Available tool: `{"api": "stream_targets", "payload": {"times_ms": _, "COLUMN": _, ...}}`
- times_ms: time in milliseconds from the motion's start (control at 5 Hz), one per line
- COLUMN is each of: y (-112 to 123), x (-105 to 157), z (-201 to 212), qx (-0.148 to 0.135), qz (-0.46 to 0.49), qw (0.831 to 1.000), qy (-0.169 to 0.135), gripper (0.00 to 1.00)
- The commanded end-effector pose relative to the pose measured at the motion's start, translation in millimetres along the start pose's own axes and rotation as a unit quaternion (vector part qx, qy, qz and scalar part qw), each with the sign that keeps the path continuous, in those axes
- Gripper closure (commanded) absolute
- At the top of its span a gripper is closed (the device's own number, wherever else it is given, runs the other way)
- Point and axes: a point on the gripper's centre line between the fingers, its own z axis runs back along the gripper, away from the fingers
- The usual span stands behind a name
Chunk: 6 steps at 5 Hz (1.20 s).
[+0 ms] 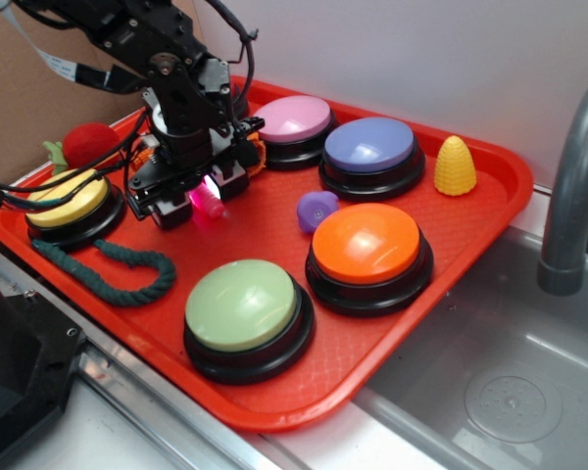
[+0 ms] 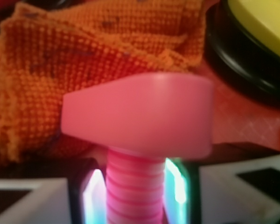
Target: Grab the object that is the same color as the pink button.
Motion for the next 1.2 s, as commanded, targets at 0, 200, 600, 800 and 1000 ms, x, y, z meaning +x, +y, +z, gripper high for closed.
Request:
{"api": "stream_targets", "payload": {"times_ms": 0, "y": -8.5, "x": 32.3, "z": 65.1, "qx": -0.075, "qz": -0.130, "qw": 0.988, "qy": 0.028, "gripper": 1.00}}
{"api": "stream_targets", "payload": {"times_ms": 200, "y": -10.5, "x": 38.7, "z": 103.3, "qx": -0.078, "qz": -0.256, "qw": 0.961, "qy": 0.070, "gripper": 1.00}}
{"api": "stream_targets", "payload": {"times_ms": 600, "y": -7.1, "x": 40.9, "z": 150.8, "qx": -0.126, "qz": -0.419, "qw": 0.895, "qy": 0.088, "gripper": 1.00}}
{"api": "stream_targets", "payload": {"times_ms": 800, "y": -8.5, "x": 51.6, "z": 162.5, "qx": -0.154, "qz": -0.430, "qw": 0.881, "qy": 0.120, "gripper": 1.00}}
{"api": "stream_targets", "payload": {"times_ms": 1000, "y": -8.7, "x": 58.8, "z": 159.3, "qx": -0.149, "qz": -0.422, "qw": 0.884, "qy": 0.136, "gripper": 1.00}}
